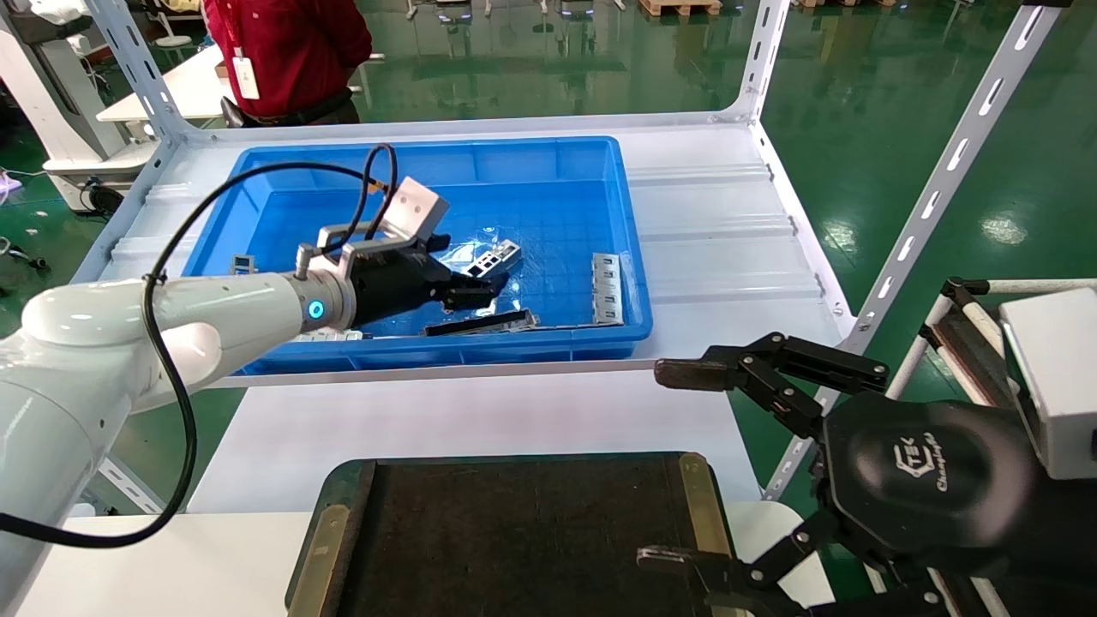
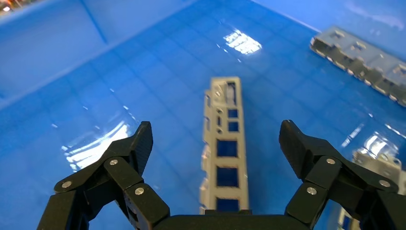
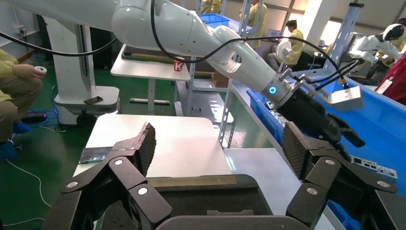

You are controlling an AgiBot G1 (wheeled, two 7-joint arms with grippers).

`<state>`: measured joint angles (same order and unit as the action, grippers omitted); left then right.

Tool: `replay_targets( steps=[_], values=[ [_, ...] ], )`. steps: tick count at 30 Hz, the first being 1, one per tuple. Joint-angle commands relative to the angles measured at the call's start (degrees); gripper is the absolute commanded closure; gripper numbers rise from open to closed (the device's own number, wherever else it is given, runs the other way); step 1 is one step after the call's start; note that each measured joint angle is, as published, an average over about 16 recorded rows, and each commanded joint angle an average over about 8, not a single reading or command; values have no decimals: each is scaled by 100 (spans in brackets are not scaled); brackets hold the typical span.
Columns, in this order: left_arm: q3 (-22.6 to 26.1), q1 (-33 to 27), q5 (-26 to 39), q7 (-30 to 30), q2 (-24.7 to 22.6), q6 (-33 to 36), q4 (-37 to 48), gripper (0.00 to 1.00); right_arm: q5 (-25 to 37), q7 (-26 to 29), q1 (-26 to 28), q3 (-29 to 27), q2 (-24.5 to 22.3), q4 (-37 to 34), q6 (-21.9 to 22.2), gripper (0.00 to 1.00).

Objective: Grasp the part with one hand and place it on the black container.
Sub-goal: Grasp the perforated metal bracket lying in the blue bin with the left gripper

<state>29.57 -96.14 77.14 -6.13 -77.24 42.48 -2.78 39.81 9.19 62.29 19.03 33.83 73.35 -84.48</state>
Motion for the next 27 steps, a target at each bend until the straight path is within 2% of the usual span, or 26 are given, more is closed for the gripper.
replay_targets(
  steps=[1,27],
  values=[
    [8,43,0,23,-7,6,-11,100,0,0,0,0,0,0,0,100],
    [26,132,-106,45,48,218,-5,100,-3,-2,1,4,-2,0,2,100]
  ],
)
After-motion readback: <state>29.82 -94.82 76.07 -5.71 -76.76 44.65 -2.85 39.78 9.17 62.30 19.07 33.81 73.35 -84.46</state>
